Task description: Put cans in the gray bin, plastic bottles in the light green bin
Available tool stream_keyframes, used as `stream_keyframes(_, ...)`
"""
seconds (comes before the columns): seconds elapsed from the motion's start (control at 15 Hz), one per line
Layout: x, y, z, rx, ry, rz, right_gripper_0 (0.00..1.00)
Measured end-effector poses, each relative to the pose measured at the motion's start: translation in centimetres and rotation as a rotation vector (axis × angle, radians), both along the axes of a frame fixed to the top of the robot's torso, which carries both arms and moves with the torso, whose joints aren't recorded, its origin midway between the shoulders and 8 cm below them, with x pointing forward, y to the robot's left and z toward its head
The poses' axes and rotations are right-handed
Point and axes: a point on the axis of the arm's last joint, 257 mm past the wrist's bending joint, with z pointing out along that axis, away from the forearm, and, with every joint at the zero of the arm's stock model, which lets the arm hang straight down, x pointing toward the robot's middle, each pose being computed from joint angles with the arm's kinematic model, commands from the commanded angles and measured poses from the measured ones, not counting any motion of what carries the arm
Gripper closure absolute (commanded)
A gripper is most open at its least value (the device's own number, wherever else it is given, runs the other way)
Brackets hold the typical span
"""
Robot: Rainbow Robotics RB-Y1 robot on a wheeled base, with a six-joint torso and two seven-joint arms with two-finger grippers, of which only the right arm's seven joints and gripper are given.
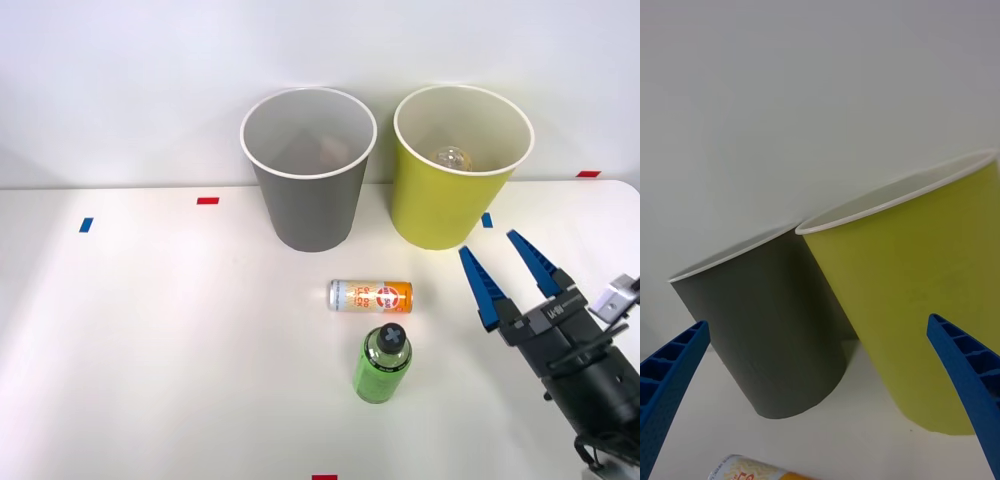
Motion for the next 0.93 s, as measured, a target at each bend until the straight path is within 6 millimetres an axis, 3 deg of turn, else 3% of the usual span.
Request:
stream_keyframes(0.4, -3.6, -2.8, -1.5, 0.097, 0.032, -0.164, 0.00)
stream_keyframes(0.67, -5.5, -3.4, -2.6, 0.120, 0.054, -0.233, 0.00)
stream_keyframes(0.93, -5.3, -3.7, -3.5, 0.095, 0.078, -0.306, 0.00)
